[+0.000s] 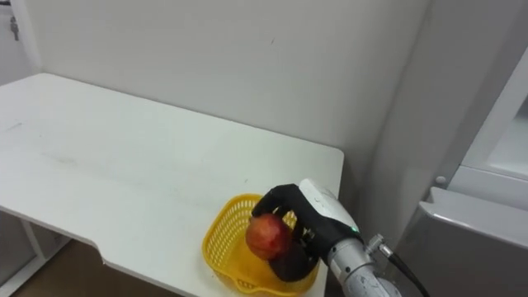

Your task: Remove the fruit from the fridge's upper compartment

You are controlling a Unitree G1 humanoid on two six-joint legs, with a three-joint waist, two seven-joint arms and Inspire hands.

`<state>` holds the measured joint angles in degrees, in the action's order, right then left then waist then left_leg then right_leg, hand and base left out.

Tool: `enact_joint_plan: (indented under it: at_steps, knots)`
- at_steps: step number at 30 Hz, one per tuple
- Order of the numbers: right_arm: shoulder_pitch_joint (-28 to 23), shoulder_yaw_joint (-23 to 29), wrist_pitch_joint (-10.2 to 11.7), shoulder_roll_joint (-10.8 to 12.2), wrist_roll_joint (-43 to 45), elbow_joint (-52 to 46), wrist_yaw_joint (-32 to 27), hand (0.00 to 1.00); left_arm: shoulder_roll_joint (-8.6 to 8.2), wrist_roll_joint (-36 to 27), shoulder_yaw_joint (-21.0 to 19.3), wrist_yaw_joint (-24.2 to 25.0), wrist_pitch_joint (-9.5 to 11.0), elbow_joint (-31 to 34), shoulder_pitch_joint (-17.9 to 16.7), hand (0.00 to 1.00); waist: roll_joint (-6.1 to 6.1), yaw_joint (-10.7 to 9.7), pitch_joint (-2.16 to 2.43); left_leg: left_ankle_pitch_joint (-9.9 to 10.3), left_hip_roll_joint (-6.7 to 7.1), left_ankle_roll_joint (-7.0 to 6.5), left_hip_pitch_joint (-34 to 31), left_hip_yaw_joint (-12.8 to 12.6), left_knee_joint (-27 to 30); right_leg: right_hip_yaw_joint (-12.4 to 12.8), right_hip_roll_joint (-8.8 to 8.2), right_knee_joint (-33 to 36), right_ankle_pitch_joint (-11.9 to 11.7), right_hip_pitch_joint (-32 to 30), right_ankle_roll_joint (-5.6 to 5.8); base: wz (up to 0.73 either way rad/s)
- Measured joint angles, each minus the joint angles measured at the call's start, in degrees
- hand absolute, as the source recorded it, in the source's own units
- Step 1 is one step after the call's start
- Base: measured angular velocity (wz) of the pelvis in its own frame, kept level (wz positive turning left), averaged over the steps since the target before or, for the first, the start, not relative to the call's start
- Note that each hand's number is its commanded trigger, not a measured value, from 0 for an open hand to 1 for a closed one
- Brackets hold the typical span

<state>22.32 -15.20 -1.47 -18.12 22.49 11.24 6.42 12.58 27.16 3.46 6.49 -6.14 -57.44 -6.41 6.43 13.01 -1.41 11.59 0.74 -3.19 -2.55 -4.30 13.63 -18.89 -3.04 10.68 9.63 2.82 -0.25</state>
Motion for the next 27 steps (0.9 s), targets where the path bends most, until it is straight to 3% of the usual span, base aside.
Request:
enact_joint_plan:
  at_steps: [15, 27]
  knots:
    - [0.0, 0.0, 0.0, 0.0, 0.3, 0.0, 0.0, 0.0, -0.12, 0.0, 0.0, -0.1, -0.9, 0.0, 0.0, 0.0, 0.09, 0.0, 0.32, 0.0, 0.01, 0.01, 0.0, 0.0, 0.2, 0.0, -0.02, 0.1, 0.0, 0.1, 0.0, 0.0]
    - [0.0, 0.0, 0.0, 0.2, 0.3, 0.0, -0.1, 0.0, -0.21, 0.0, 0.0, -0.8, -1.0, -0.1, 0.0, 0.0, -0.04, 0.0, 0.32, 0.0, 0.01, 0.01, 0.0, 0.0, 0.6, -0.1, -0.02, 0.1, 0.0, 0.2, 0.0, 0.0]
